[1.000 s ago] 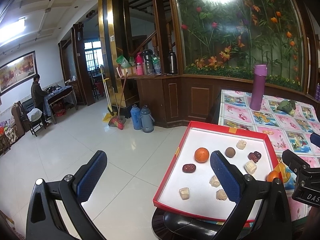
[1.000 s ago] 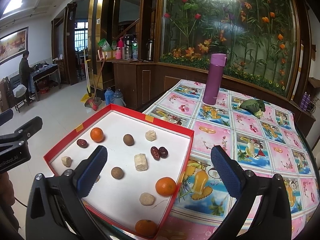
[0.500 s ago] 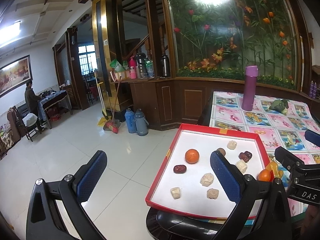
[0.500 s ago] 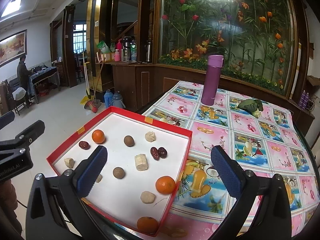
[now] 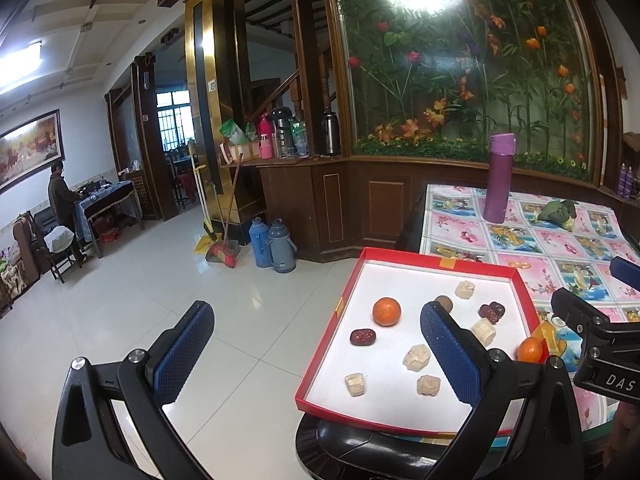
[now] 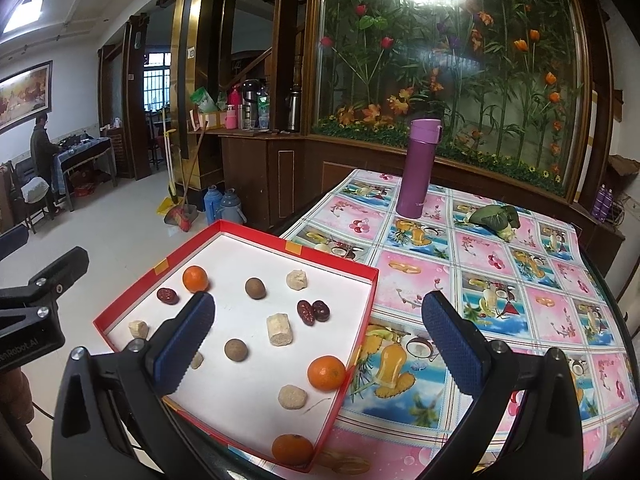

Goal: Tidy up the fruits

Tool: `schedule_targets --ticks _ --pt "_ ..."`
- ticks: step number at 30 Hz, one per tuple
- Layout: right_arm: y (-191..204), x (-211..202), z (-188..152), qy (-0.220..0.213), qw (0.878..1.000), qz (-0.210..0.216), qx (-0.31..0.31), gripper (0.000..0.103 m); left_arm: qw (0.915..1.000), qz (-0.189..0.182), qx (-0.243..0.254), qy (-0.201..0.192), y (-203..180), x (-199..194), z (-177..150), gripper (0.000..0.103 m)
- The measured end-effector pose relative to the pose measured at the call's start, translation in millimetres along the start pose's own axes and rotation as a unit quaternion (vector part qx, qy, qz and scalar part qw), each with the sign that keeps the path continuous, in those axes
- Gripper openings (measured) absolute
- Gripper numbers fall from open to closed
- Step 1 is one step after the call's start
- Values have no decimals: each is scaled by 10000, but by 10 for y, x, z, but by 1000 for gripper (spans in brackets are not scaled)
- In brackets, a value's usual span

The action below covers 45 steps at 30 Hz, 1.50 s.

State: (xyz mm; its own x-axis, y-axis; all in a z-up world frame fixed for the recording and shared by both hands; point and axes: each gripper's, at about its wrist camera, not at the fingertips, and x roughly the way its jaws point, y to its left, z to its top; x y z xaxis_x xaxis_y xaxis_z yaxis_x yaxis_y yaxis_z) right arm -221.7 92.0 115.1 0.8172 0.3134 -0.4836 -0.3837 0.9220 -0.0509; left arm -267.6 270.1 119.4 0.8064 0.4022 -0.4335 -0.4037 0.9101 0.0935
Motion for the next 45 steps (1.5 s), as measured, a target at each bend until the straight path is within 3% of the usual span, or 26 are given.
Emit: schedule_targets --ticks 45 --pt "-62 175 -77 157 9999 54 49 103 9998 -43 28 189 -71 100 3 103"
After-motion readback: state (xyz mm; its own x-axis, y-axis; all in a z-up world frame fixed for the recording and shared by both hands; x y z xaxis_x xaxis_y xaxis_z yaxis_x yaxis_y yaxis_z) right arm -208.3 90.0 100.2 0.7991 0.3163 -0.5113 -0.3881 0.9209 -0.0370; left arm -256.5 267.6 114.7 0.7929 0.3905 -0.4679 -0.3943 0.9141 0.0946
